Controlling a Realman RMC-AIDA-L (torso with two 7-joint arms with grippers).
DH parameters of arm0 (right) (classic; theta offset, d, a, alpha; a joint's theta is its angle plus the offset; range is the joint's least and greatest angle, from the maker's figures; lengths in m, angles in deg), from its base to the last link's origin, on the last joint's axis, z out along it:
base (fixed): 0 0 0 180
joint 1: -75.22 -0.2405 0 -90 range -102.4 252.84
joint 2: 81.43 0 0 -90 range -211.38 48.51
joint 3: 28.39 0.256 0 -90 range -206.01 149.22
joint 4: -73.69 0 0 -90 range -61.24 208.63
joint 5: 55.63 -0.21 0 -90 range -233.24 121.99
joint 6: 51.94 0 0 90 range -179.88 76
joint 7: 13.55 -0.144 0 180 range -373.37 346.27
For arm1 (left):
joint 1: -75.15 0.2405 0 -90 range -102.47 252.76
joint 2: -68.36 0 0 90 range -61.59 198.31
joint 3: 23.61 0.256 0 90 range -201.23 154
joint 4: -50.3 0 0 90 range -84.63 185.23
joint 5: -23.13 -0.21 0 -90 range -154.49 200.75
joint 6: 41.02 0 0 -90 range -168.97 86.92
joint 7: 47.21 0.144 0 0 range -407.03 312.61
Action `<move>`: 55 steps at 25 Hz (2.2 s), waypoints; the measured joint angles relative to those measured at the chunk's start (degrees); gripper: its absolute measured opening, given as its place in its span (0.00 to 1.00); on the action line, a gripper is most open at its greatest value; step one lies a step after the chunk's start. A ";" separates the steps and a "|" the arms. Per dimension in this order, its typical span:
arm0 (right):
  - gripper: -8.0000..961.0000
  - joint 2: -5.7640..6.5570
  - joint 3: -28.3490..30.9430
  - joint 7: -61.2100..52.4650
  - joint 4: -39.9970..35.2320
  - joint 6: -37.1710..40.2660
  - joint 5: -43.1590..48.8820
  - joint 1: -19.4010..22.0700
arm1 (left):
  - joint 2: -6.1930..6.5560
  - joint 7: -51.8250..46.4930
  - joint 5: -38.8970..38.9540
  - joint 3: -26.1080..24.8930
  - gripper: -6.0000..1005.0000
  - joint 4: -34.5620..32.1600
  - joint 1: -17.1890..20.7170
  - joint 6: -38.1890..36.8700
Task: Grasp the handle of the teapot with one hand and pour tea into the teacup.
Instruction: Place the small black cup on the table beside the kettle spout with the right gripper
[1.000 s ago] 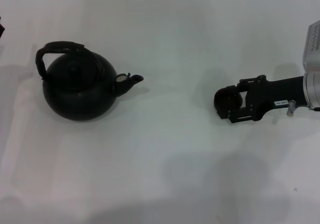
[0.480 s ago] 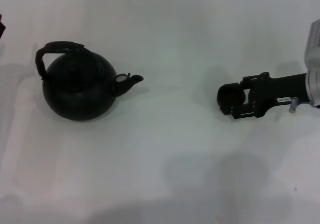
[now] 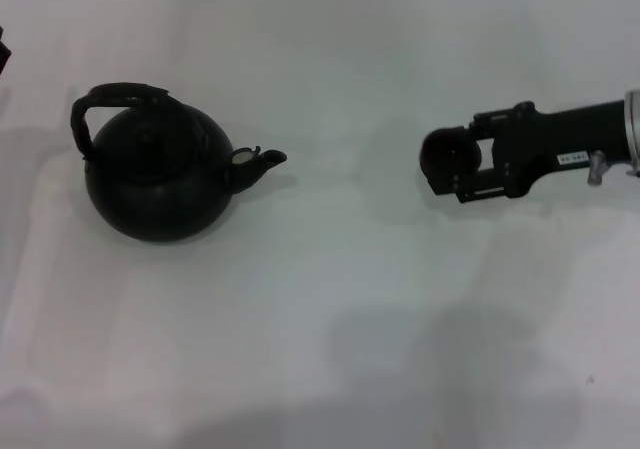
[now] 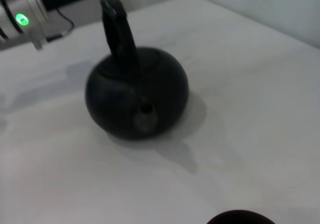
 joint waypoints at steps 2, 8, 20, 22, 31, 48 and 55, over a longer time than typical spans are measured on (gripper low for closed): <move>0.76 -0.15 -0.51 -0.18 -0.52 -0.61 -0.92 -0.53 | 0.00 0.00 -0.03 0.00 0.88 0.00 -0.02 -0.01; 0.76 -0.71 -5.12 -0.91 -0.03 -0.26 -2.36 -3.09 | -0.02 0.00 -0.30 0.00 0.88 0.00 -0.17 -0.12; 0.76 -0.33 -11.14 -0.51 0.08 3.74 -7.71 -3.00 | -0.09 0.00 -0.19 0.09 0.88 0.61 -0.42 -0.13; 0.76 -0.28 -11.12 -0.51 0.06 3.89 -7.72 -2.80 | -0.07 0.00 -0.17 0.09 0.88 0.61 -0.42 -0.13; 0.76 -0.27 -11.12 -0.35 -0.53 4.34 -7.72 -1.66 | 0.01 0.00 -0.43 0.08 0.88 0.49 -1.03 -0.11; 0.76 -0.98 -22.51 -0.57 -0.01 9.09 -12.17 -2.87 | 0.00 0.00 -0.53 0.23 0.88 0.61 -1.01 -0.10; 0.76 -0.98 -28.77 -0.82 0.09 13.47 -15.14 -3.44 | -0.09 0.00 -0.59 0.44 0.88 0.64 -0.85 -0.10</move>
